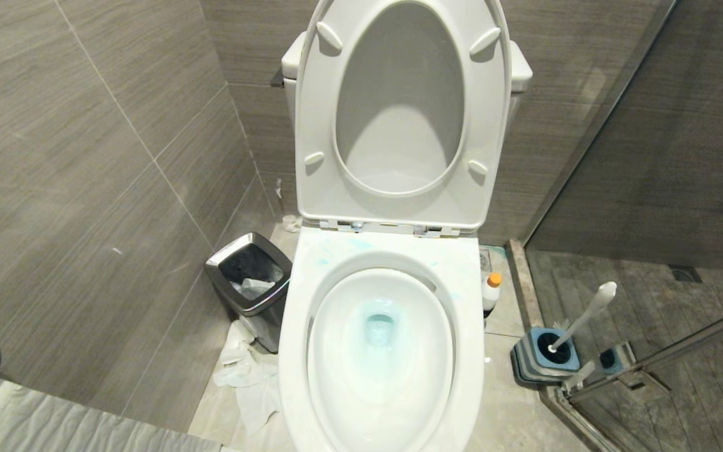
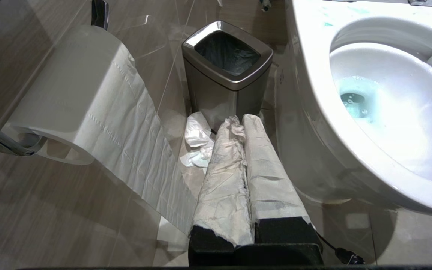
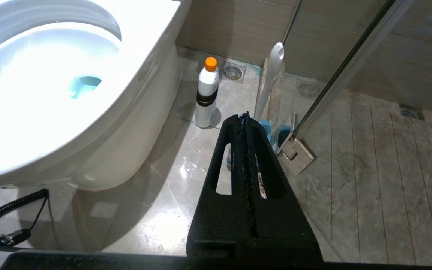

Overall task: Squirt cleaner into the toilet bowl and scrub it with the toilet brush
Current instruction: Flush the toilet

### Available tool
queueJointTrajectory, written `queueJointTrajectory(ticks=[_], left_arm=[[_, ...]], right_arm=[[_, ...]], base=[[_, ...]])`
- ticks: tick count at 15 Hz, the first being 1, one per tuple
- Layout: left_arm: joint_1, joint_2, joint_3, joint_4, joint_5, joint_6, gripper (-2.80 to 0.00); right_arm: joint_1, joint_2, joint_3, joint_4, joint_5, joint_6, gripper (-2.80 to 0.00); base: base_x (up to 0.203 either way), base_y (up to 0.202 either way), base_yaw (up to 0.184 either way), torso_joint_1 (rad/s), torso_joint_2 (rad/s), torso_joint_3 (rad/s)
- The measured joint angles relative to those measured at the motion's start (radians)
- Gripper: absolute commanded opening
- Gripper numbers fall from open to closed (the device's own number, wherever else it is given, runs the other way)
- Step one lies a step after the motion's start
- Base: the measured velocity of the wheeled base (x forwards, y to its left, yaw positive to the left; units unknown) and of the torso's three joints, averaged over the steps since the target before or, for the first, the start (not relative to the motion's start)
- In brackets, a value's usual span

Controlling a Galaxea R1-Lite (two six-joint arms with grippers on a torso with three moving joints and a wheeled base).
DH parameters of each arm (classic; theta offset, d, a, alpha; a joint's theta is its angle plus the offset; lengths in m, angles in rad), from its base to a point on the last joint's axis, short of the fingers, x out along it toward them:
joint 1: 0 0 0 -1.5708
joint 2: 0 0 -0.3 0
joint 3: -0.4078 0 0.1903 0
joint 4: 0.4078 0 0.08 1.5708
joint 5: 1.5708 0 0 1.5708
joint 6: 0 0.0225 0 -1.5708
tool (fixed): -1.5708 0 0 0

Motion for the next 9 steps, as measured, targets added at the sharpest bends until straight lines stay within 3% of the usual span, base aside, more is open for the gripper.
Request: queueJointTrajectory(ticks=[9], left_arm=[[0.000,0.000,0.000,0.000,0.000,0.000,-2.80]], right_arm=[[0.000,0.000,0.000,0.000,0.000,0.000,-2.80]], base=[[0.000,0.000,0.000,0.000,0.00,0.000]])
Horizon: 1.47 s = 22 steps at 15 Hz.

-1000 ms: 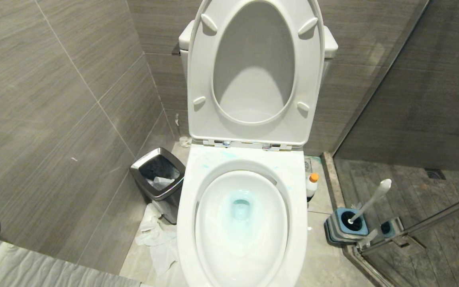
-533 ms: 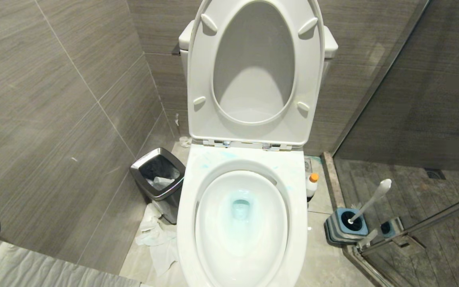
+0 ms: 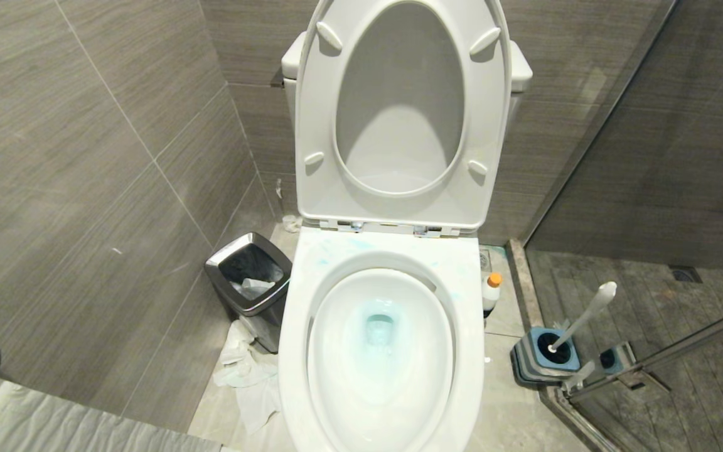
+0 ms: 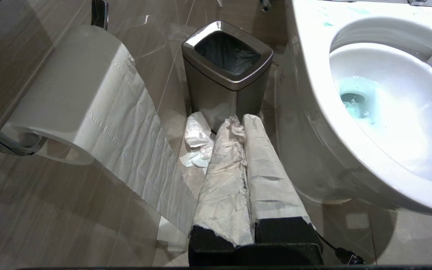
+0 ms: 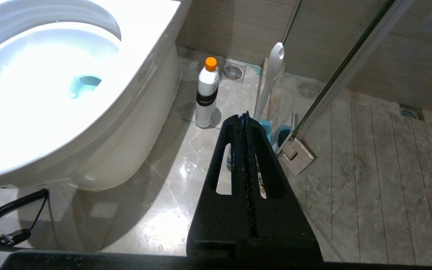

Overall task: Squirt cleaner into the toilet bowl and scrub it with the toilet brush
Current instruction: Flush the toilet

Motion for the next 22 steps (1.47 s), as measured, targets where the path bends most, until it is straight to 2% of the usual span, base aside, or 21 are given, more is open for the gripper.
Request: queueJointTrajectory(ticks=[22], left_arm=[[0.000,0.000,0.000,0.000,0.000,0.000,-2.80]], right_arm=[[0.000,0.000,0.000,0.000,0.000,0.000,-2.80]], base=[[0.000,0.000,0.000,0.000,0.00,0.000]])
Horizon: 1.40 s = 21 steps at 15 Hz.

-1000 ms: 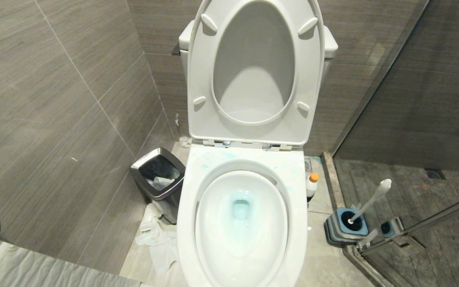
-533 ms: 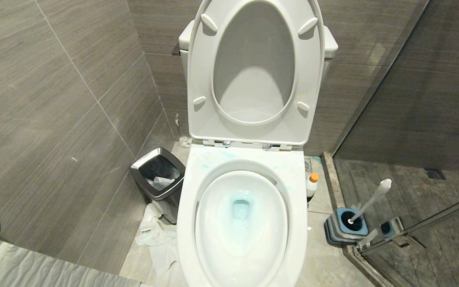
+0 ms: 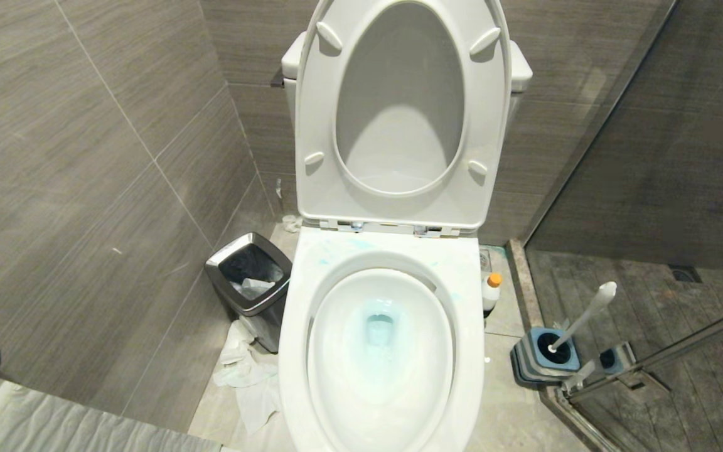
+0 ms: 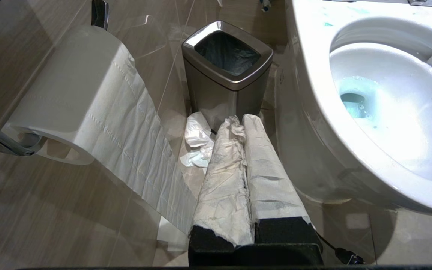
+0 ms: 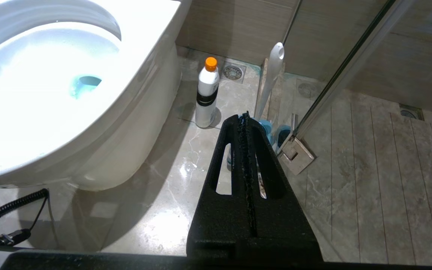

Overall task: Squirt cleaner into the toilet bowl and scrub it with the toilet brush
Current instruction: Flush the toilet

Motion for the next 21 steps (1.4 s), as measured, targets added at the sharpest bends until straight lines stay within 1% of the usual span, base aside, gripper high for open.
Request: queueJointTrajectory(ticks=[21], left_arm=[[0.000,0.000,0.000,0.000,0.000,0.000,-2.80]], right_arm=[[0.000,0.000,0.000,0.000,0.000,0.000,-2.80]], base=[[0.000,0.000,0.000,0.000,0.00,0.000]])
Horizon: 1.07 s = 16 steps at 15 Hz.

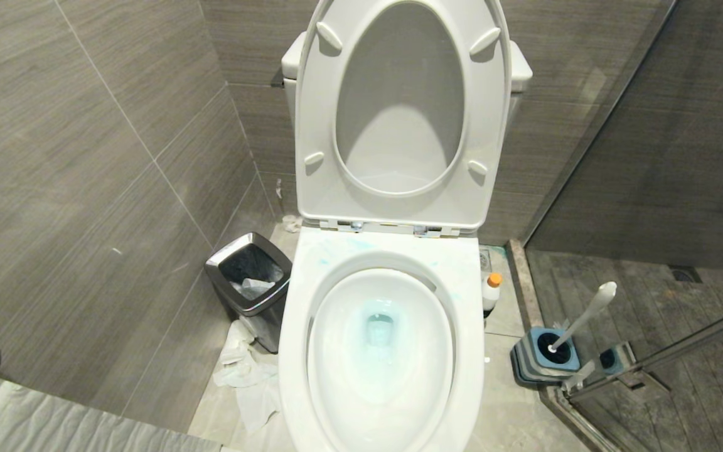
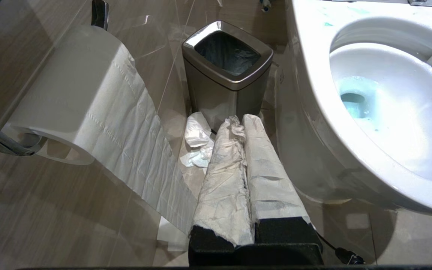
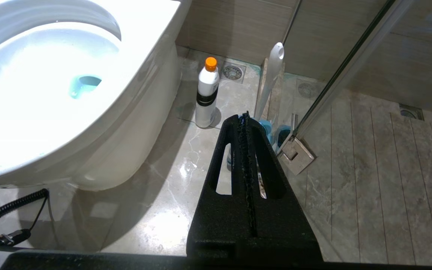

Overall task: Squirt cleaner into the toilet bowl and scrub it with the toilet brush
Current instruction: Flush the toilet

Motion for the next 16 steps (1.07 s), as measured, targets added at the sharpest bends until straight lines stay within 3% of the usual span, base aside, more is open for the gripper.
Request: queueJointTrajectory(ticks=[16], left_arm=[[0.000,0.000,0.000,0.000,0.000,0.003,-2.80]], right_arm=[[0.000,0.000,0.000,0.000,0.000,0.000,-2.80]], base=[[0.000,0.000,0.000,0.000,0.00,0.000]])
